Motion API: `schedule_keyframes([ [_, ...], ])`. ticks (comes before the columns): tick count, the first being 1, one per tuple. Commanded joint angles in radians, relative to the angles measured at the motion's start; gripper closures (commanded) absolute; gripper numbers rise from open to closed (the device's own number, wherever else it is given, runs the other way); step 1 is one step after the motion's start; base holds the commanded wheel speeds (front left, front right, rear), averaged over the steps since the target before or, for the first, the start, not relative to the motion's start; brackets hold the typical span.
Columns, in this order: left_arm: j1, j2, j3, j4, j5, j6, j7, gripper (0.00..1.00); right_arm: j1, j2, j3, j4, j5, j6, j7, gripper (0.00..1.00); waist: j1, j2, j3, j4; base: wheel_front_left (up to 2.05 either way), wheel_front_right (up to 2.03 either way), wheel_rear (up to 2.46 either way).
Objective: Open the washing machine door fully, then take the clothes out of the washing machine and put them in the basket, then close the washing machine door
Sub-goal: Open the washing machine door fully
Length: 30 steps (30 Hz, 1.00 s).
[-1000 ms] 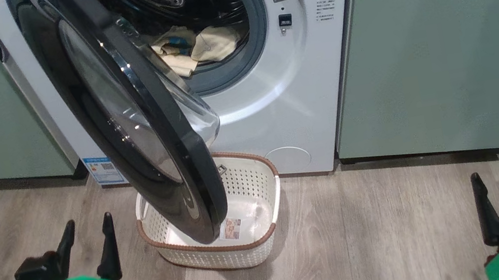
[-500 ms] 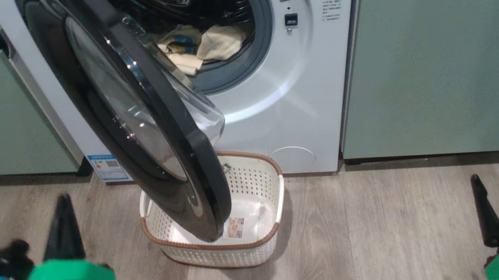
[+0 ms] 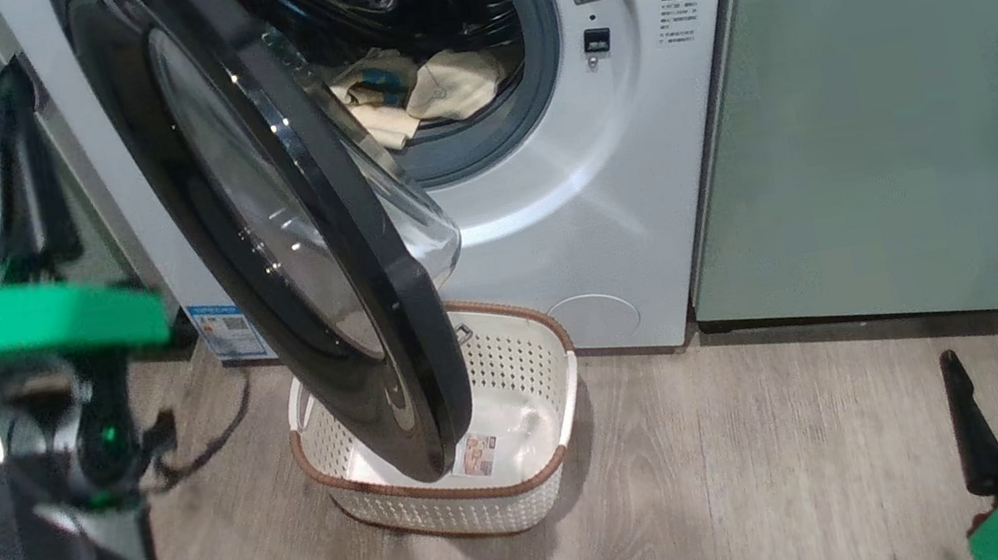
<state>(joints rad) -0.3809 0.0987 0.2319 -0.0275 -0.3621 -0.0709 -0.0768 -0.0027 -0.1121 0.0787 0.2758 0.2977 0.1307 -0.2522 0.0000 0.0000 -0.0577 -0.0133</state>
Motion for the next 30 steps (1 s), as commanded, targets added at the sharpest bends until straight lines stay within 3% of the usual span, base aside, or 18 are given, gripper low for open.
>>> schedule_keyframes([
  [1,-0.083,0.014,-0.008,-0.083,0.002,0.009,0.044,1.00,-0.016,-0.004,0.022,-0.030,-0.003,0.000,-0.010,0.00,0.0000,0.0000,0.001,0.000,0.00,0.00,0.00],
  [8,-0.149,-0.030,-0.203,-0.222,0.017,0.038,0.172,1.00,-0.021,-0.004,0.033,-0.027,-0.001,0.000,-0.010,0.00,0.0000,0.0000,0.006,-0.006,0.00,0.00,0.00],
  [15,-0.116,-0.045,-0.404,-0.247,0.027,0.067,0.211,1.00,-0.024,-0.004,0.039,-0.026,0.001,0.000,-0.010,0.00,0.0000,0.0000,0.008,-0.020,0.00,0.00,0.00],
  [22,-0.053,-0.048,-0.582,-0.187,0.058,0.094,0.186,1.00,-0.025,-0.009,0.036,-0.027,0.005,0.000,-0.010,0.00,0.0000,0.0000,0.015,-0.033,0.00,0.00,0.00],
  [30,0.001,-0.048,-0.718,-0.051,0.096,0.106,0.119,1.00,-0.031,-0.013,0.040,-0.027,0.007,0.000,-0.010,0.00,0.0000,0.0000,0.025,-0.045,0.00,0.00,0.00],
])
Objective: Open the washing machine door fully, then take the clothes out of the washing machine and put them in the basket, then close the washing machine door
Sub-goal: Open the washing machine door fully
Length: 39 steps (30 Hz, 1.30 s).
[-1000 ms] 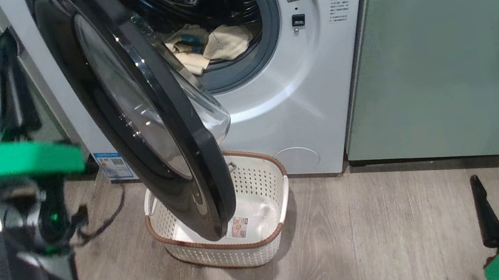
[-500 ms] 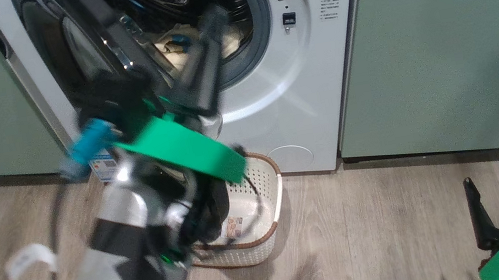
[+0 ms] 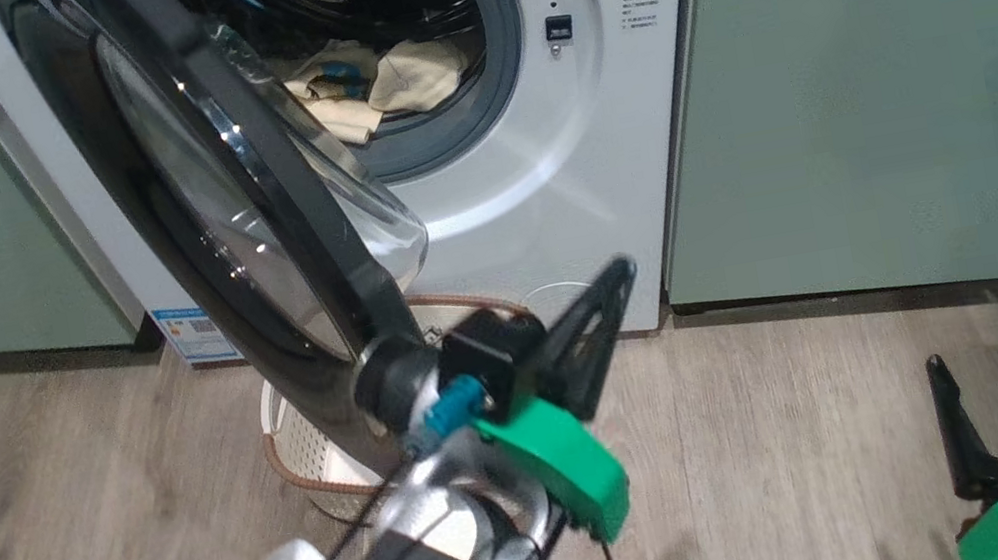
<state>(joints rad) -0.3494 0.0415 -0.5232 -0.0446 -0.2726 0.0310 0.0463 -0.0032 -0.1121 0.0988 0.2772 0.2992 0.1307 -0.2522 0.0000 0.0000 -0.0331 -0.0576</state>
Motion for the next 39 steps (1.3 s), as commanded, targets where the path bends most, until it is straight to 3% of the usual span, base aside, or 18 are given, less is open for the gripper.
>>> schedule_keyframes([
  [1,-0.025,0.009,0.024,-0.013,0.006,0.008,-0.013,1.00,-0.031,-0.014,0.020,-0.028,0.006,0.000,-0.010,0.00,0.0000,0.0000,0.003,-0.002,0.00,0.00,0.00],
  [11,-0.006,0.009,-0.085,0.210,-0.023,0.076,-0.158,1.00,-0.038,-0.018,0.018,-0.029,0.006,0.000,-0.010,0.00,0.0000,0.0000,0.021,-0.009,0.00,0.00,0.00],
  [19,-0.040,0.009,-0.115,0.363,-0.087,0.132,-0.284,1.00,-0.043,-0.017,0.018,-0.029,0.006,0.000,-0.010,0.00,0.0000,0.0000,0.037,-0.009,0.00,0.00,0.00],
  [28,-0.080,0.009,-0.057,0.412,-0.122,0.166,-0.307,1.00,-0.051,-0.018,0.031,-0.027,0.008,0.000,-0.010,0.00,0.0000,0.0000,0.049,-0.006,0.00,0.00,0.00],
  [39,-0.082,0.009,0.094,0.395,-0.095,0.185,-0.308,1.00,-0.049,-0.015,0.037,-0.021,0.012,0.000,-0.010,0.00,0.0000,0.0000,0.046,-0.008,0.00,0.00,0.00],
])
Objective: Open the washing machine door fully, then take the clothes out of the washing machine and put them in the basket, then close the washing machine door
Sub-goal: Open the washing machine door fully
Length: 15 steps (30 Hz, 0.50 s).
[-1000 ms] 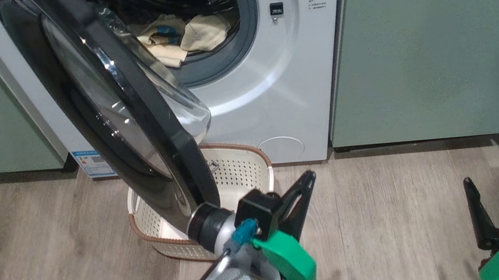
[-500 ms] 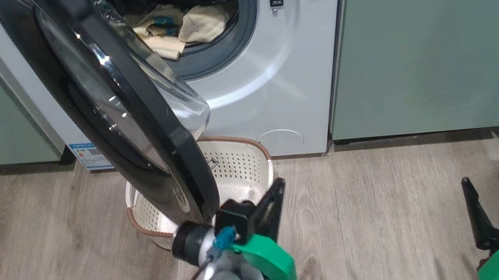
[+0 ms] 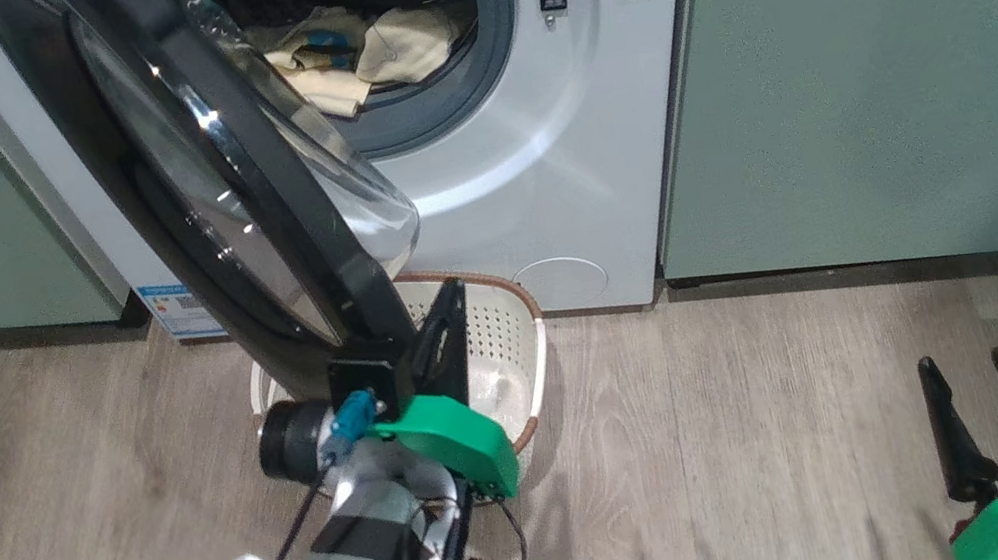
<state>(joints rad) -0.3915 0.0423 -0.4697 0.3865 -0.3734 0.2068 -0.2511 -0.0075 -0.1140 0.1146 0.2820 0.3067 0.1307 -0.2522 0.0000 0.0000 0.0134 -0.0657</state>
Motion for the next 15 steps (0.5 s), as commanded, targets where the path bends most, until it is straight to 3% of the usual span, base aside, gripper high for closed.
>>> schedule_keyframes([
  [1,-0.037,0.009,0.051,-0.035,0.007,0.009,-0.010,1.00,-0.044,-0.013,0.022,-0.025,0.005,0.000,-0.010,0.00,0.0000,0.0000,-0.002,0.000,0.00,0.00,0.00],
  [15,-0.027,0.008,0.103,0.051,0.018,0.001,-0.011,1.00,-0.039,-0.018,0.023,-0.024,0.006,0.000,-0.010,0.00,0.0000,0.0000,-0.008,0.011,0.00,0.00,0.00],
])
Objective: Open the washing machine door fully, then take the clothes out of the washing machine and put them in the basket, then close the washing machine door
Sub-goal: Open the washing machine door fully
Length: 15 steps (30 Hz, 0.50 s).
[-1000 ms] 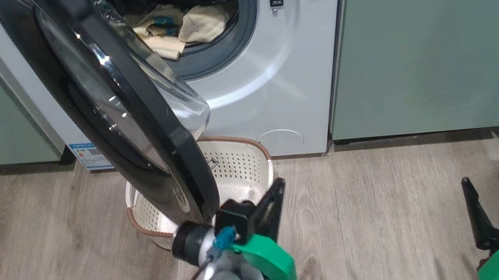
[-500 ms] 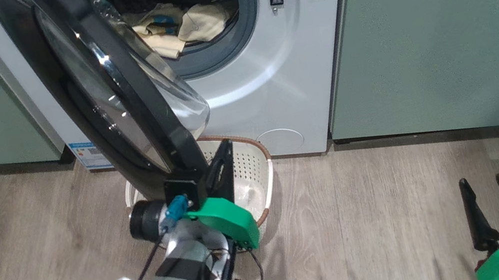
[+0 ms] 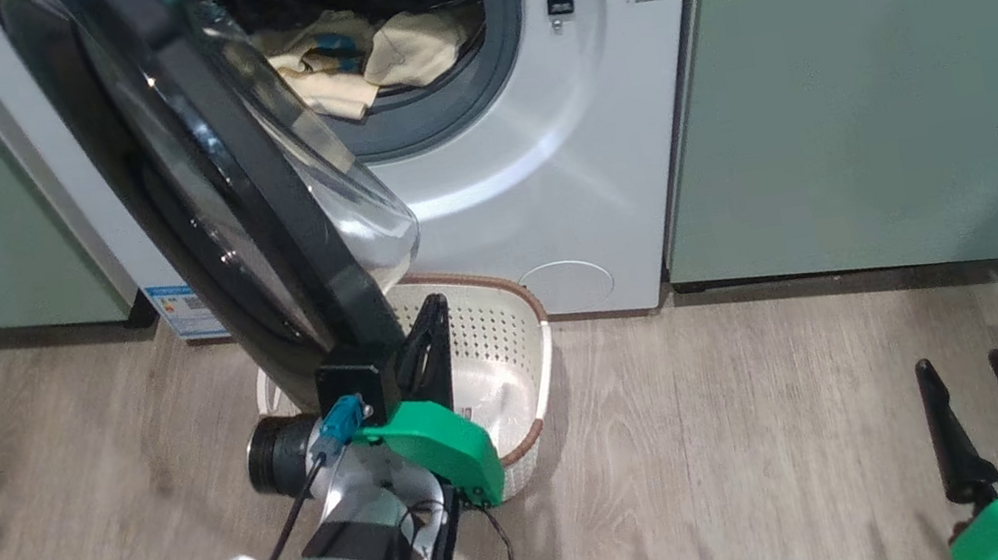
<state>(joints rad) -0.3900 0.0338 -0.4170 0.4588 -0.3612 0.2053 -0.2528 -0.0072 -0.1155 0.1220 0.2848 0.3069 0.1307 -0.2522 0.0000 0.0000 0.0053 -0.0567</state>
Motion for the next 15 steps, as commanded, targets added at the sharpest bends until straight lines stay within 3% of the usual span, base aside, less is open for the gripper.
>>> schedule_keyframes([
  [1,-0.028,0.017,0.051,-0.020,0.005,0.002,-0.009,1.00,-0.039,-0.016,0.014,-0.027,0.005,0.000,-0.010,0.00,0.0000,0.0000,0.000,0.006,0.00,0.00,0.00],
  [15,0.022,0.027,0.064,-0.056,0.017,0.001,-0.009,1.00,-0.036,-0.005,0.009,-0.026,0.006,0.000,-0.010,0.00,0.0000,0.0000,-0.014,0.102,0.00,0.00,0.00],
])
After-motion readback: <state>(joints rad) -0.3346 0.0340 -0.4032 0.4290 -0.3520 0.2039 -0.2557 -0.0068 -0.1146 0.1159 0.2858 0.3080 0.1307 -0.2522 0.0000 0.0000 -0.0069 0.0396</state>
